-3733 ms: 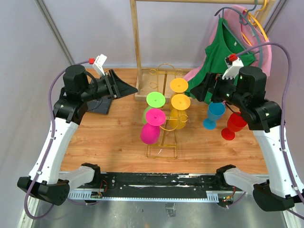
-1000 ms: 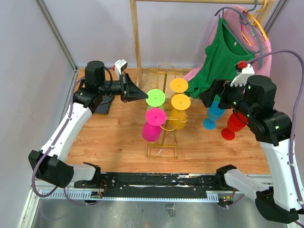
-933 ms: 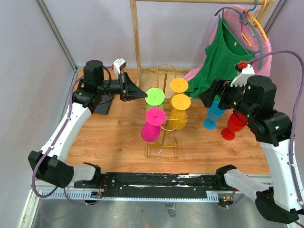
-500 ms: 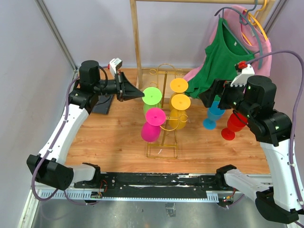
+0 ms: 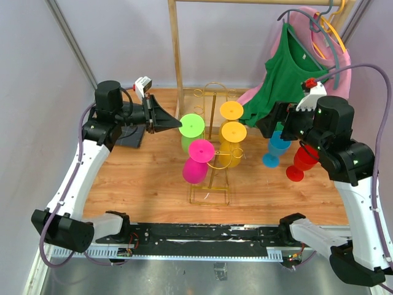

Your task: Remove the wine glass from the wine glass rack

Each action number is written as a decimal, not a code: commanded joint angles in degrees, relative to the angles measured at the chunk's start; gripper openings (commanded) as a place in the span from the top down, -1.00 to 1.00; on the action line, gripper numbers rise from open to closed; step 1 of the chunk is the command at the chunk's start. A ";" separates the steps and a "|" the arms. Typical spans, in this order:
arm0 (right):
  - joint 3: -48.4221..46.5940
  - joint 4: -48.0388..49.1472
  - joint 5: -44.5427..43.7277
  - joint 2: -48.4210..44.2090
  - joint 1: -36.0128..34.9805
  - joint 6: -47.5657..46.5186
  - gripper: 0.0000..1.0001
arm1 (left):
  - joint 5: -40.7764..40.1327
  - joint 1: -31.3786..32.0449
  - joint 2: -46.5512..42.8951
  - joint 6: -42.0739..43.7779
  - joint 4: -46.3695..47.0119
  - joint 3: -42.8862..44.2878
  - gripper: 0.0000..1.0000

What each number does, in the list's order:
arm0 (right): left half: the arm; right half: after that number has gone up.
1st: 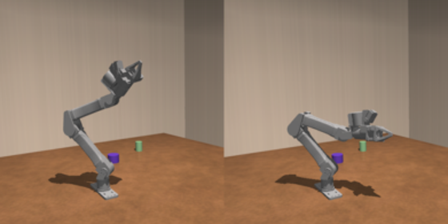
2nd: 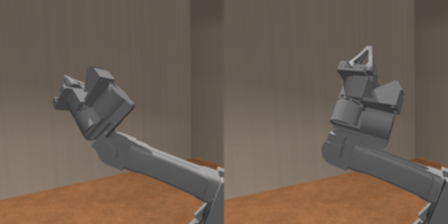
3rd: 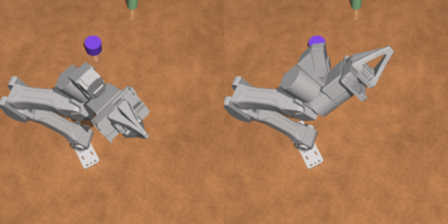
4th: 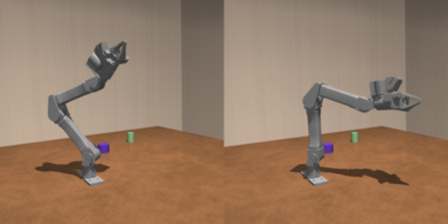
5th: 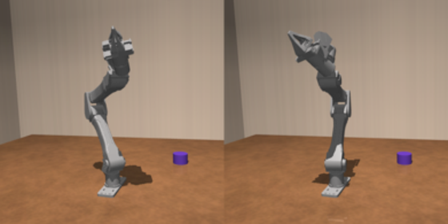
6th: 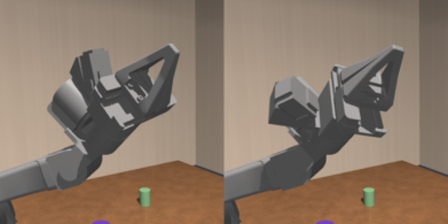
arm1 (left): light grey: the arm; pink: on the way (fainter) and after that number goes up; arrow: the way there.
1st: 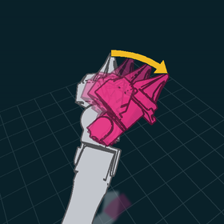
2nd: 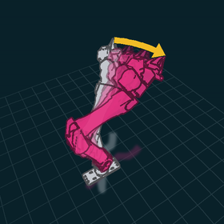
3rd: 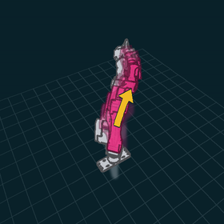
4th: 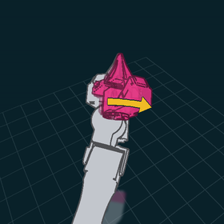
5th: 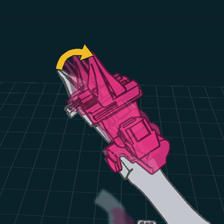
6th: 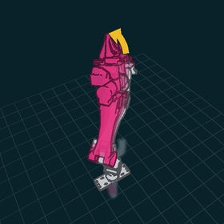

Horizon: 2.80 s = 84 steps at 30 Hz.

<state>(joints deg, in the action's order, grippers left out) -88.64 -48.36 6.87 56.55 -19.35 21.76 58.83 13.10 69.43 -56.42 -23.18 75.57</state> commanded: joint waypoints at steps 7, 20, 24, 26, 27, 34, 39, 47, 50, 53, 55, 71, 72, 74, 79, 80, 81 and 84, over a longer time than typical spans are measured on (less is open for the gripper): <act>0.41 0.64 0.32 0.32 -0.99 -0.92 -0.97 | 8.16 -11.12 -1.30 1.15 2.94 -1.43 1.00; -5.84 1.62 2.75 6.21 -0.96 -2.10 -0.97 | 8.89 -19.55 16.07 30.00 -11.15 39.44 1.00; -10.42 2.25 4.02 9.43 -1.01 -2.22 -0.97 | 3.66 -14.46 20.80 35.07 -11.11 50.93 0.99; -13.00 2.39 4.37 10.96 -0.97 -2.26 -0.97 | 0.61 -10.01 22.54 37.63 -11.10 55.09 1.00; -14.26 2.39 4.28 11.60 -0.95 -2.26 -0.97 | -0.82 -6.41 23.28 38.87 -11.10 56.85 0.99; -20.89 0.79 0.18 11.90 -0.35 -2.14 -0.97 | -11.24 11.12 21.97 56.61 -11.13 58.55 0.99; -24.08 -2.98 -3.97 9.90 1.44 -2.55 -0.97 | -15.50 17.26 16.67 71.63 -11.19 51.45 0.99; -33.11 -7.51 -0.88 13.58 3.95 -2.90 -0.97 | -13.37 25.14 3.75 94.45 -11.19 32.45 0.99; -41.39 -10.34 4.19 18.32 5.13 -2.44 -0.97 | -12.41 26.75 -1.49 99.27 -11.21 25.29 1.00; -50.17 -12.70 13.57 24.32 8.79 -0.94 -0.97 | -12.62 27.15 -5.14 103.46 -12.07 20.92 0.99; -53.09 -11.92 24.82 27.54 12.53 2.03 -0.97 | -12.88 27.24 -6.55 107.05 -14.08 19.76 0.99; -41.92 20.62 65.07 29.72 14.16 31.33 -0.69 | -15.25 27.23 -16.17 122.28 -21.18 10.57 0.99; -41.17 20.62 65.18 29.29 13.12 31.26 -0.67 | -15.08 27.24 -16.39 122.77 -22.11 10.44 0.99; -38.43 20.48 65.08 27.90 11.01 30.91 -0.61 | -14.45 27.24 -17.36 124.11 -24.46 9.92 0.99; -36.29 7.80 61.49 26.16 2.48 21.02 -0.53 | -13.16 27.24 -20.33 126.73 -28.53 8.03 0.99; -37.58 3.33 59.92 26.68 0.25 17.66 -0.52 | -12.85 27.24 -20.90 127.92 -29.22 7.42 0.99; -39.00 -0.30 57.34 27.44 -1.72 14.72 -0.52 | -12.64 27.24 -21.59 128.63 -29.77 6.76 0.99; -42.22 -6.42 53.37 29.43 -6.25 9.39 -0.52 | -12.34 27.24 -23.02 128.59 -30.31 5.76 1.00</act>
<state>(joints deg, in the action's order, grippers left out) -127.04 -43.55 65.87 84.42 -20.64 41.56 44.56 39.97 48.60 69.52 -51.53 82.17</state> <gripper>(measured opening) 0.763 0.012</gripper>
